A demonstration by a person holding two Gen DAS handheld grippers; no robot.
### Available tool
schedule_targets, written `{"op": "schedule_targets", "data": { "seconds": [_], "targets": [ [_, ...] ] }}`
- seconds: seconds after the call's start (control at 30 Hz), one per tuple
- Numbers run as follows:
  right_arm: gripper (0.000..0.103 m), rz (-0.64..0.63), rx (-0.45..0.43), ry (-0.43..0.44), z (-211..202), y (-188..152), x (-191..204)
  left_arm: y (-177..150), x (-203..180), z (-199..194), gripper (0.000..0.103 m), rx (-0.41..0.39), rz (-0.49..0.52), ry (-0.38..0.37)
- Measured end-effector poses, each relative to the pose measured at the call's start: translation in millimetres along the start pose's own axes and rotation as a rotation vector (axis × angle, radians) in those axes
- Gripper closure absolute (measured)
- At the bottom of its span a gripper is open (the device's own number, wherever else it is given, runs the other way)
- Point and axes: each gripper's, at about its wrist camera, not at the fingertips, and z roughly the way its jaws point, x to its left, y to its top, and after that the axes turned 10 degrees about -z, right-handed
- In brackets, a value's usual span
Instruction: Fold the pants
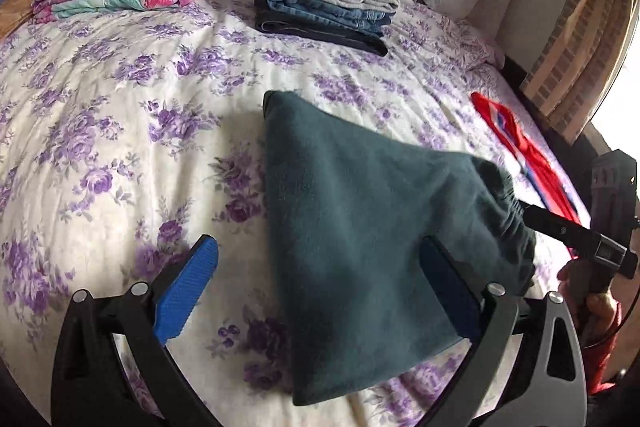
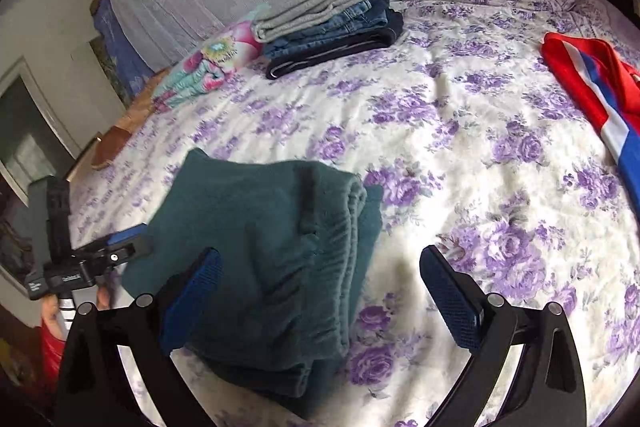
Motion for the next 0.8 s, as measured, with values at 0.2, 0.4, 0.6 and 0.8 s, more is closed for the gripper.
{"op": "schedule_targets", "data": {
  "seconds": [0.2,0.4,0.6,0.8],
  "targets": [
    [0.003,-0.017,0.023,-0.002,26.2,11.5,-7.4,-7.7,-2.9,31.4,0.005,0.029,0.028,0.064],
    [0.003,-0.094,0.087,-0.053,52.4,4.1,1.6,-16.2,-27.0,35.5,0.004,0.015,0.151,0.169],
    [0.003,-0.055,0.068,-0.016,49.4,2.9,-5.5,-21.2,-28.9,33.4,0.004,-0.009,0.144,0.209],
    [0.003,-0.063,0.076,-0.023,49.7,3.2,-3.1,-29.0,-32.8,28.4,0.005,-0.029,0.131,0.235]
  ]
}}
